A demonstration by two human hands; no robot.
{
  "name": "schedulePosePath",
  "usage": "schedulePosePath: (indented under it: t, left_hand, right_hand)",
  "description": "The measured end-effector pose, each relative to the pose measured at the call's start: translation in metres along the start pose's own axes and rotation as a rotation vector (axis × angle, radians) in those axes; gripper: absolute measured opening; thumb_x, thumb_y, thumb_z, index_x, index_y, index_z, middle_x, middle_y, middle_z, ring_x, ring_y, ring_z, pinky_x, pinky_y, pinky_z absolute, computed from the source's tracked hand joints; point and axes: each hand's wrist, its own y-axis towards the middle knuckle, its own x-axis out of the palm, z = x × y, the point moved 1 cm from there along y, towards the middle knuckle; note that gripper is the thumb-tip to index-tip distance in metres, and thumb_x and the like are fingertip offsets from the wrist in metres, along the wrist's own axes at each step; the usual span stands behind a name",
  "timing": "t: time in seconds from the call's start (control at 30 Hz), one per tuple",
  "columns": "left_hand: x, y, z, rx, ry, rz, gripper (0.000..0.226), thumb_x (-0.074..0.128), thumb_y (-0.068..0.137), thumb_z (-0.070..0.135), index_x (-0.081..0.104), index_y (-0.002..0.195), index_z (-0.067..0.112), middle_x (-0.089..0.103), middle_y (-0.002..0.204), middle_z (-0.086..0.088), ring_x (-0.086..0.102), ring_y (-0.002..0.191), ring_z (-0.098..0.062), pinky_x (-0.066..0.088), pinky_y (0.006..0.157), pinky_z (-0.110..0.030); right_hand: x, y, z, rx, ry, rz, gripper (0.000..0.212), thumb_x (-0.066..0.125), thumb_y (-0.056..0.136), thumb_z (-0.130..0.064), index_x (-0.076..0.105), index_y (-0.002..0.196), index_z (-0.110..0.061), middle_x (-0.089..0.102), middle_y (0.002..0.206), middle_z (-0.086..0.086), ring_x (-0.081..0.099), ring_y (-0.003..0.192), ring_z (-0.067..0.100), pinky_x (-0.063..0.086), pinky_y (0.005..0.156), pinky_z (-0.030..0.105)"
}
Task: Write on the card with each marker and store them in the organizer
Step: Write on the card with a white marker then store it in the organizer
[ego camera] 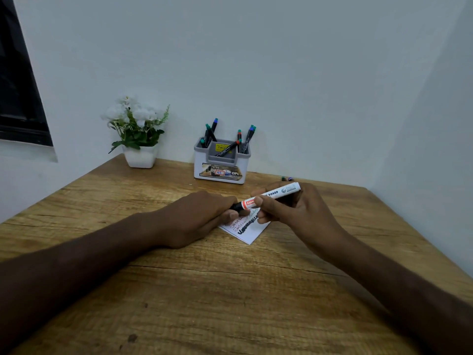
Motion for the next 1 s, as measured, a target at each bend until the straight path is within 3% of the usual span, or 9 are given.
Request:
schedulePosePath:
  t: [0.2,0.4,0.53,0.6,0.7,0.77,0.87,1.0]
  left_hand:
    - [0.001,-0.001,0.002,0.008,0.028,0.035,0.027,0.026,0.109,0.054,0.048,0.102,0.040,0.058,0.087,0.018,0.055,0.078,-0.004,0.048,0.073,-0.037]
    - [0.001,-0.001,0.005,-0.030,0.012,0.066,0.029,0.027,0.111,0.052,0.052,0.105,0.038,0.064,0.091,0.015,0.060,0.081,-0.006,0.050,0.076,-0.038]
    - [-0.001,0.002,0.002,-0.062,-0.027,0.052,0.029,0.028,0.110,0.054,0.051,0.120,0.039,0.067,0.099,0.015,0.061,0.086,-0.003,0.050,0.079,-0.034]
    - [-0.005,0.001,0.002,-0.111,-0.149,0.131,0.025,0.031,0.109,0.051,0.050,0.119,0.039,0.068,0.099,0.015,0.063,0.091,-0.002,0.049,0.080,-0.027]
    - [-0.011,0.008,0.001,-0.245,-0.459,0.320,0.024,0.038,0.111,0.041,0.059,0.116,0.032,0.073,0.109,0.014,0.068,0.103,-0.006,0.056,0.091,-0.030]
    - [-0.023,0.024,-0.003,-0.344,-0.586,0.497,0.028,0.044,0.109,0.043,0.070,0.113,0.031,0.076,0.107,0.013,0.071,0.101,-0.006,0.058,0.093,-0.035]
    - [-0.052,0.065,-0.010,-0.396,-0.660,0.690,0.026,0.056,0.104,0.047,0.077,0.116,0.035,0.077,0.105,0.011,0.071,0.101,-0.007,0.056,0.092,-0.030]
    - [-0.074,0.121,-0.022,-0.483,-0.438,0.754,0.028,0.067,0.100,0.042,0.079,0.116,0.022,0.074,0.095,0.007,0.067,0.080,0.003,0.049,0.074,-0.012]
  right_hand:
    - [0.016,0.002,-0.005,-0.014,-0.111,0.080,0.020,0.078,0.097,-0.024,0.081,0.099,-0.005,0.082,0.080,0.011,0.081,0.073,0.026,0.069,0.076,0.044]
    - [0.027,0.001,-0.005,-0.046,-0.112,0.182,0.019,0.079,0.095,-0.027,0.082,0.090,-0.010,0.081,0.073,0.006,0.079,0.065,0.021,0.066,0.067,0.030]
    - [0.021,0.001,0.001,-0.019,-0.130,0.143,0.021,0.081,0.090,-0.042,0.079,0.101,-0.024,0.082,0.087,0.000,0.080,0.079,0.011,0.064,0.073,0.025]
    - [0.009,0.001,0.007,-0.038,-0.370,0.118,0.031,0.081,0.087,-0.053,0.073,0.110,-0.033,0.079,0.094,-0.007,0.075,0.087,0.005,0.060,0.076,0.023]
    - [-0.004,-0.001,0.012,-0.183,-0.779,-0.064,0.024,0.078,0.092,-0.045,0.077,0.111,-0.030,0.073,0.102,-0.012,0.065,0.095,0.003,0.054,0.084,0.025]
    - [-0.004,-0.001,0.017,-0.234,-0.842,-0.147,0.026,0.073,0.094,-0.046,0.078,0.114,-0.031,0.070,0.109,-0.012,0.059,0.103,0.002,0.052,0.090,0.027]
    - [-0.002,0.002,0.022,-0.231,-0.856,-0.161,0.030,0.067,0.095,-0.050,0.075,0.119,-0.034,0.065,0.115,-0.014,0.054,0.110,0.003,0.049,0.094,0.025]
    - [-0.003,0.002,0.025,-0.222,-0.842,-0.158,0.030,0.066,0.096,-0.052,0.072,0.121,-0.036,0.062,0.118,-0.016,0.053,0.113,0.005,0.049,0.095,0.025]
